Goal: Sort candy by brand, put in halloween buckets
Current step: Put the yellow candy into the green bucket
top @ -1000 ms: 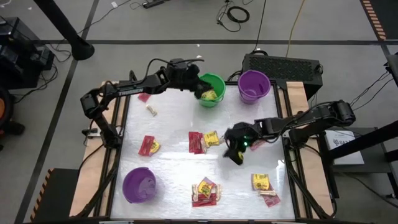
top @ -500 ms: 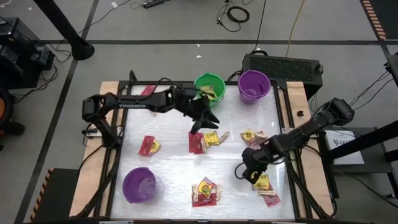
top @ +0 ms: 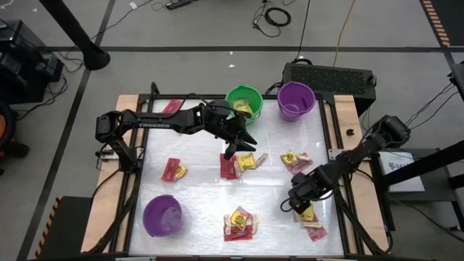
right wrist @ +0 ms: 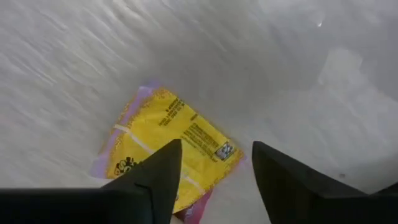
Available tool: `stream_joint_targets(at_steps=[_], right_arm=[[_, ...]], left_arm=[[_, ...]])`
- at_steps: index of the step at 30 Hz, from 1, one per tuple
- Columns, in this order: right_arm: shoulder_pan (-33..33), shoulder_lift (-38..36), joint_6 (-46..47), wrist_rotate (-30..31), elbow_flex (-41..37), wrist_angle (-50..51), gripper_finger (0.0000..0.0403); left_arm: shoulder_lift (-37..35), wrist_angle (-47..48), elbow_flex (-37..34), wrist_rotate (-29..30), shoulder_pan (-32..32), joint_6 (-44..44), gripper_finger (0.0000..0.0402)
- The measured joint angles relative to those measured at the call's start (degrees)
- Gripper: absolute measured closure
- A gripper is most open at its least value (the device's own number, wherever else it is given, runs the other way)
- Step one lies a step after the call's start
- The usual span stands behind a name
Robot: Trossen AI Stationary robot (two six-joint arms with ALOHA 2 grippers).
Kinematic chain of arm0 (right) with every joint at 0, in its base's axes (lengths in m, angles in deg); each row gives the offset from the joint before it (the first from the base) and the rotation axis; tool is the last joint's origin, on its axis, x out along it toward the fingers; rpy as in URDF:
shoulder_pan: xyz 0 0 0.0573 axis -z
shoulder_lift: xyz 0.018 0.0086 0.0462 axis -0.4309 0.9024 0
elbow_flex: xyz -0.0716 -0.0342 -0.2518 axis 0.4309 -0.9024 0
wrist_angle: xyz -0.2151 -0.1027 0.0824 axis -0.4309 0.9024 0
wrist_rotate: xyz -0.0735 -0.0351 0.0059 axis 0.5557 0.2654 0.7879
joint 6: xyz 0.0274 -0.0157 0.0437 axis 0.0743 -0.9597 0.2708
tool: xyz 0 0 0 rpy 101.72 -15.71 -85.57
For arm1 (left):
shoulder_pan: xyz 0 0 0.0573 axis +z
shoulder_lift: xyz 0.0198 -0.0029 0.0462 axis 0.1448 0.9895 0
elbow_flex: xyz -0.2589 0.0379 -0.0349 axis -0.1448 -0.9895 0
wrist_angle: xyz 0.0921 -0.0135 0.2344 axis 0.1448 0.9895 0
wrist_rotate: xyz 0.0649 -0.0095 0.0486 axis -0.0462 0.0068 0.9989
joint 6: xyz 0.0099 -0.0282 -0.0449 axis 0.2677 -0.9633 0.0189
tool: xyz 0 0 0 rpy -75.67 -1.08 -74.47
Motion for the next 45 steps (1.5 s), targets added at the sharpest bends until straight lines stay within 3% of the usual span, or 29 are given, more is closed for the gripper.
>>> stream_joint_targets(at_steps=[11, 21, 25, 32, 39, 45], right_arm=[[-3.7, -0.1, 8.1, -0.1, -0.9, -0.3, 0.0195], [-4.5, -0.3, 17.1, -0.5, -7.9, -12.5, 0.0201], [-4.5, -0.2, 17.4, -0.5, -8.0, -11.9, 0.0245], [-4.6, -1.2, 15.9, 0.4, -8.1, -12.5, 0.0384], [-4.4, -6.4, 16.3, 10.6, -8.1, -12.8, 0.0400], [-4.4, -11.6, 12.4, 28.5, -5.6, -13.2, 0.0402]], left_arm=[[0.0, 1.0, 0.0, 0.3, 0.0, -0.6, 0.0254], [0.0, 1.4, 0.0, 0.4, 0.0, -0.6, 0.0254], [0.0, 3.0, 0.0, 0.4, 0.0, -0.6, 0.0254], [0.0, 3.4, 0.0, 0.5, 0.0, -0.5, 0.0254], [0.0, 3.4, 0.0, 0.6, 0.0, -0.5, 0.0254], [0.0, 3.5, 0.0, 0.6, -0.4, -0.5, 0.0254]])
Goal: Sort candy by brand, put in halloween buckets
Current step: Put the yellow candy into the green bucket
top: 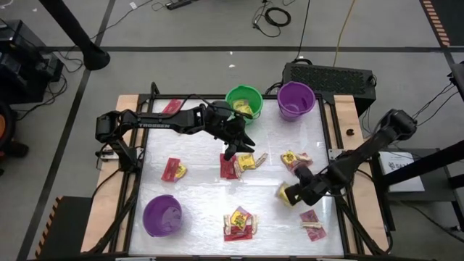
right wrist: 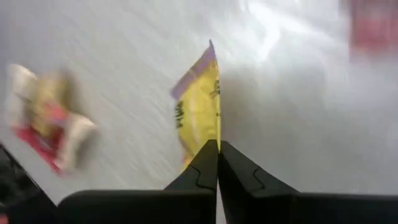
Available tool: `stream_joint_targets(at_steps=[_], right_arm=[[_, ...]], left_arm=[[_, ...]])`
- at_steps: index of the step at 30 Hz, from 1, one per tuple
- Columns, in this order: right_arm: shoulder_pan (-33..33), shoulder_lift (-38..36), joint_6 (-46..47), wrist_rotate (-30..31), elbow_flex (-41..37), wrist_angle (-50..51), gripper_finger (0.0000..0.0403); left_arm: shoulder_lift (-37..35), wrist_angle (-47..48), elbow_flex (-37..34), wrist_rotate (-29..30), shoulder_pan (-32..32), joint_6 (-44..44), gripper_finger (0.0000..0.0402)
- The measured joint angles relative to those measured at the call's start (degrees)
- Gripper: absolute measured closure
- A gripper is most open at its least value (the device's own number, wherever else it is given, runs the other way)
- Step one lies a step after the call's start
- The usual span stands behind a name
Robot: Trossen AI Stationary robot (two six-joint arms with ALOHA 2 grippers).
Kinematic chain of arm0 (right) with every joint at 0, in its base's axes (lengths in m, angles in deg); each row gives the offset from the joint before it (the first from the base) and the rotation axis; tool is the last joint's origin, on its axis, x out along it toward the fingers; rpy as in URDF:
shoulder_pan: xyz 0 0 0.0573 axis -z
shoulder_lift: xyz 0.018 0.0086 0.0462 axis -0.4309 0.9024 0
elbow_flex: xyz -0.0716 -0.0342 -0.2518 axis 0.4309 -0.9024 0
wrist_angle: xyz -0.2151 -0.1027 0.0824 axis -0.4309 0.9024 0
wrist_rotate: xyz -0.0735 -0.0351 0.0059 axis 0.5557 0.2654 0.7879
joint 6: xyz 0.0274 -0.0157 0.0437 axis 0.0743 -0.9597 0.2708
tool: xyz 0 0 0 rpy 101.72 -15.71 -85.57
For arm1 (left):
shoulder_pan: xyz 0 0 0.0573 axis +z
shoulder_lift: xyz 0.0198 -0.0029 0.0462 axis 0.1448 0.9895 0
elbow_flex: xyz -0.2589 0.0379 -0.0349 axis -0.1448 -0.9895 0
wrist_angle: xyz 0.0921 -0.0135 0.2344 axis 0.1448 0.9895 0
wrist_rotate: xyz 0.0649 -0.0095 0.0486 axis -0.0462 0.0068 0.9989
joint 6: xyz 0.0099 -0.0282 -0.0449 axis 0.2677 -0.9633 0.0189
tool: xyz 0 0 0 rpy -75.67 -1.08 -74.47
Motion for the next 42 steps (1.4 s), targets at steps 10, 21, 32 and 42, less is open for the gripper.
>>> stream_joint_targets(at_steps=[10, 21, 32, 42], right_arm=[[3.7, -1.4, -21.1, 18.4, 0.4, -12.9, 0.0402], [11.4, -1.4, -32.7, 18.5, 0.5, -19.1, 0.0403], [14.8, -1.4, -41.8, 17.7, 0.5, -24.4, 0.0402], [15.5, -1.4, -41.8, 8.9, 0.5, -23.6, 0.0402]], left_arm=[[6.2, -2.3, -0.1, -0.1, -2.8, -5.9, 0.0254], [9.5, -3.3, -0.1, -2.1, -3.0, -6.1, 0.0254], [9.7, -3.1, 0.0, 6.0, -3.0, -6.0, 0.0254], [9.4, -4.4, 0.0, 3.0, -3.0, -1.4, 0.0254]])
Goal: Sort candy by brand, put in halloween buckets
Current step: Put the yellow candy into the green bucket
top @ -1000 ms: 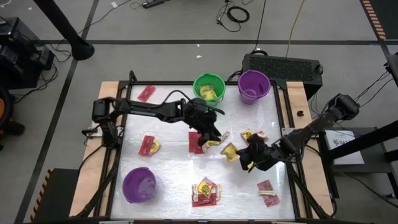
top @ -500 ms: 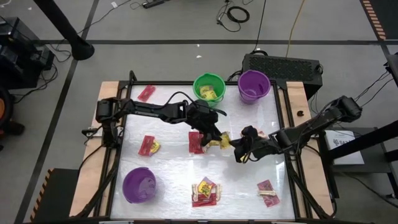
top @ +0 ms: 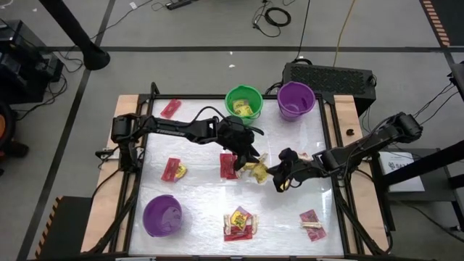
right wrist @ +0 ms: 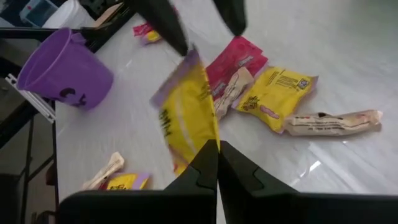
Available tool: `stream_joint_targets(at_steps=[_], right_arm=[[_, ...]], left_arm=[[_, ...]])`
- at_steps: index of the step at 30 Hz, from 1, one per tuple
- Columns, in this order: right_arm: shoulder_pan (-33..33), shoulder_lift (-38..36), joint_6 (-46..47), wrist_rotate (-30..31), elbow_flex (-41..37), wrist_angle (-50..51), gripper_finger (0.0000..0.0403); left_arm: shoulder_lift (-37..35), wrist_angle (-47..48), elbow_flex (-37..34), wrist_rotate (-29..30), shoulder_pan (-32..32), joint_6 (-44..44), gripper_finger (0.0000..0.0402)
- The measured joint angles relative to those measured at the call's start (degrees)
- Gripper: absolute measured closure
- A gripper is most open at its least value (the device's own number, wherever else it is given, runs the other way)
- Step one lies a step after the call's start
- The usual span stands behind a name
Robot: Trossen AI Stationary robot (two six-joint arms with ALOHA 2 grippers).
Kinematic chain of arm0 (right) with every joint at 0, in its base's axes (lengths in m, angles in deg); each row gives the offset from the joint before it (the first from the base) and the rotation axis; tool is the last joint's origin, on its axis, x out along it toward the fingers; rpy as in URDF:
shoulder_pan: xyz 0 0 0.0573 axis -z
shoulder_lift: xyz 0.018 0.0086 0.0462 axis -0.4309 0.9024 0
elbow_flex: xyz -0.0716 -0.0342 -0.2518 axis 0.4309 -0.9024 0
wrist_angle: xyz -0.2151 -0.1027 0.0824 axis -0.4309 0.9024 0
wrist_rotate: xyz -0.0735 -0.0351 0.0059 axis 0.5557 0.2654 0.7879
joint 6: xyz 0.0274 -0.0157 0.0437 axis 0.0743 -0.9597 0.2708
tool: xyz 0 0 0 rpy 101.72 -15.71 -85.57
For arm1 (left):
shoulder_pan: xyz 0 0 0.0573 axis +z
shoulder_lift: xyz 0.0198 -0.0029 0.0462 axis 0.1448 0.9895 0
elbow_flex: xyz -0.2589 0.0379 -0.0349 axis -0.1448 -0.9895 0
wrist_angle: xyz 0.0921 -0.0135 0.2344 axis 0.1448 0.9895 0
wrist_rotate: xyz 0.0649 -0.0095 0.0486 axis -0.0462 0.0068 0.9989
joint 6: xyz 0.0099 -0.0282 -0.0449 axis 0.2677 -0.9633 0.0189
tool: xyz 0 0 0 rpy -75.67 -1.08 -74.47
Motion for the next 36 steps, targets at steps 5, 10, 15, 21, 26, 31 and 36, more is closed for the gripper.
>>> stream_joint_targets(at_steps=[5, 10, 15, 21, 26, 31, 36], right_arm=[[0.0, 0.0, 0.0, 0.2, 0.0, 0.0, 0.0402], [0.0, 0.0, 0.0, 0.4, 0.0, -0.1, 0.0402], [0.3, 0.0, -1.1, 3.0, 0.0, -0.9, 0.0402], [1.5, 0.0, -1.3, 3.4, 0.0, -1.7, 0.0402], [1.5, 0.0, -1.3, 3.3, 0.0, -1.7, 0.0402], [1.5, 0.0, -1.7, 3.3, 0.0, -1.7, 0.0403], [1.5, 0.0, -3.4, 3.9, 0.0, -1.6, 0.0401]], left_arm=[[0.0, 0.1, 0.0, -1.7, -0.1, 0.0, 0.0254], [-0.1, 0.4, 0.0, -4.2, -0.2, 0.0, 0.0254], [0.1, 1.1, 0.0, -3.5, -0.2, 0.0, 0.0254], [0.7, 1.0, 0.1, -2.5, -0.1, -0.1, 0.0254], [1.0, 1.3, 0.1, -1.6, -0.2, 0.3, 0.0287], [1.0, 1.4, 0.1, 0.0, -0.2, 0.4, 0.0382], [1.0, 1.3, 0.1, 0.2, -0.1, 0.4, 0.0394]])
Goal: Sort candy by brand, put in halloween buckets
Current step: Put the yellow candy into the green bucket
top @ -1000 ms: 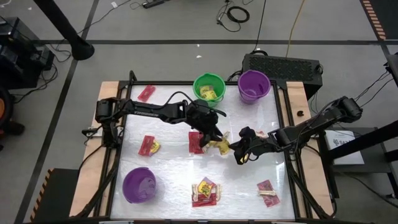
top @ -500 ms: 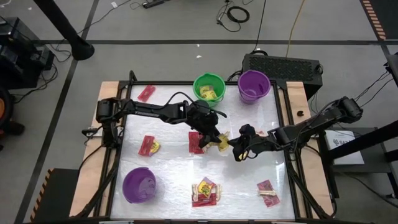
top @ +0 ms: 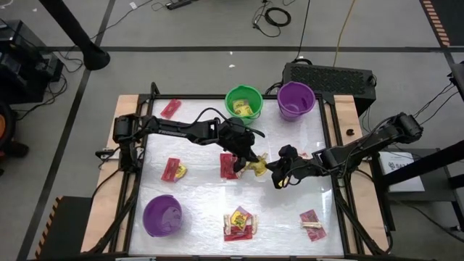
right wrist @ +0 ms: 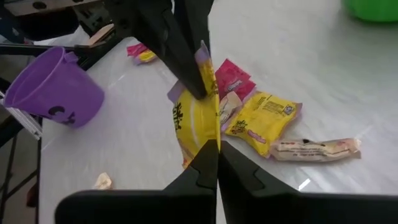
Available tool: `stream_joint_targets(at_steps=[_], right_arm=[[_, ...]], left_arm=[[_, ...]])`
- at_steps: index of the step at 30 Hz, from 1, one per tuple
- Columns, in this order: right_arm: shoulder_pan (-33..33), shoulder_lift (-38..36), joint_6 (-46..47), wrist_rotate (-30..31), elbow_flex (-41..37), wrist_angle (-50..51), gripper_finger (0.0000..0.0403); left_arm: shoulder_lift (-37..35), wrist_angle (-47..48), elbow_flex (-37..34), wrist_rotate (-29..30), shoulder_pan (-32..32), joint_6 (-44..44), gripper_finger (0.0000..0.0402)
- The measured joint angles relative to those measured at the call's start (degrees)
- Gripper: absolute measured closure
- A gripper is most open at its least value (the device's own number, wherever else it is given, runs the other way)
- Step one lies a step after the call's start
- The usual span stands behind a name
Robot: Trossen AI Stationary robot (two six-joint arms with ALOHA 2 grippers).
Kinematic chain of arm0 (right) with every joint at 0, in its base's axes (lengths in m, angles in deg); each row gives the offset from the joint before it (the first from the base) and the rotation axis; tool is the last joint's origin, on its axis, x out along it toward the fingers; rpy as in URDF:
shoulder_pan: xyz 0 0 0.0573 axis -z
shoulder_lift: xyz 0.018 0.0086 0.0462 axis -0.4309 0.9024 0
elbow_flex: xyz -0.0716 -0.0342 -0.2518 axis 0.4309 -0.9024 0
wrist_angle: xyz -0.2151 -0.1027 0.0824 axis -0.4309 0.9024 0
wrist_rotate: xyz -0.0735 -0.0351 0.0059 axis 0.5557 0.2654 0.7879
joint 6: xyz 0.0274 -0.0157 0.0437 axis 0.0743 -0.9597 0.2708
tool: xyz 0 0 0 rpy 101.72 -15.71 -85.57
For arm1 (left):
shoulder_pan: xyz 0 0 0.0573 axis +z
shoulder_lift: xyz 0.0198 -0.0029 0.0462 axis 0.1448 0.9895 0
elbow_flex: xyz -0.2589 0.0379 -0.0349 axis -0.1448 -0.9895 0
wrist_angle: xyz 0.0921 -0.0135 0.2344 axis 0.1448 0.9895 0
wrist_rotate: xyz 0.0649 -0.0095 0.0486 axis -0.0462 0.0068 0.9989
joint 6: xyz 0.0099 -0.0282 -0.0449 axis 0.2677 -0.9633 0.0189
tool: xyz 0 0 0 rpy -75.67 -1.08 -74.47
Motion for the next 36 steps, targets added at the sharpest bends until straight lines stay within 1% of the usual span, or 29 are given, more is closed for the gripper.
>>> stream_joint_targets(at_steps=[3, 6, 11, 13, 14, 16, 20, 22, 24, 27, 29, 34, 36], right_arm=[[0.0, 0.0, -0.7, 1.0, 0.0, 0.0, 0.0388], [0.0, 0.0, -1.3, 1.3, 0.0, 0.3, 0.0366], [0.0, 0.0, -0.8, 1.1, 0.0, 2.3, 0.0322], [0.0, 0.0, -0.8, 0.9, 0.0, 2.3, 0.0306], [0.0, 0.0, -0.8, 0.9, 0.0, 2.2, 0.0299], [0.0, 0.0, -0.7, 0.9, 0.0, 2.1, 0.0288], [0.0, 0.0, -0.7, 0.9, 0.0, 1.7, 0.0275], [0.0, 0.0, -0.7, 0.9, 0.0, 1.7, 0.0273], [0.0, 0.0, -1.0, 0.9, 0.0, 1.7, 0.0273], [0.0, 0.0, -2.2, 0.9, 0.0, 1.7, 0.0273], [0.0, 0.0, -2.4, 0.9, 0.0, 1.7, 0.0273], [0.0, 0.0, -3.4, 0.9, 0.0, 1.8, 0.0273], [0.0, 0.0, -4.0, 0.9, 0.0, 1.8, 0.0273]], left_arm=[[-0.2, 0.0, 0.0, 0.0, 0.3, 0.0, 0.0397], [-1.0, 0.2, 0.0, 0.0, 1.4, 0.2, 0.0398], [-4.1, 0.7, 0.0, 0.7, 5.5, 1.0, 0.0399], [-5.9, 1.9, 0.0, 3.4, 7.3, 1.4, 0.0400], [-6.8, 2.3, 0.0, 5.6, 8.1, 1.7, 0.0400], [-8.9, 3.9, 0.0, 11.4, 9.8, 3.1, 0.0400], [-11.6, 4.6, 0.0, 25.1, 12.7, 6.8, 0.0400], [-11.6, 4.4, 0.0, 29.4, 14.2, 9.1, 0.0401], [-11.4, 5.3, 0.0, 30.3, 15.8, 10.3, 0.0401], [-10.1, 6.3, 0.0, 28.7, 17.6, 10.1, 0.0400], [-9.6, 7.9, -0.1, 28.7, 18.2, 10.1, 0.0393], [-9.8, 8.0, -0.1, 32.7, 18.7, 10.4, 0.0348], [-9.8, 7.8, -0.1, 33.2, 18.9, 10.4, 0.0327]])
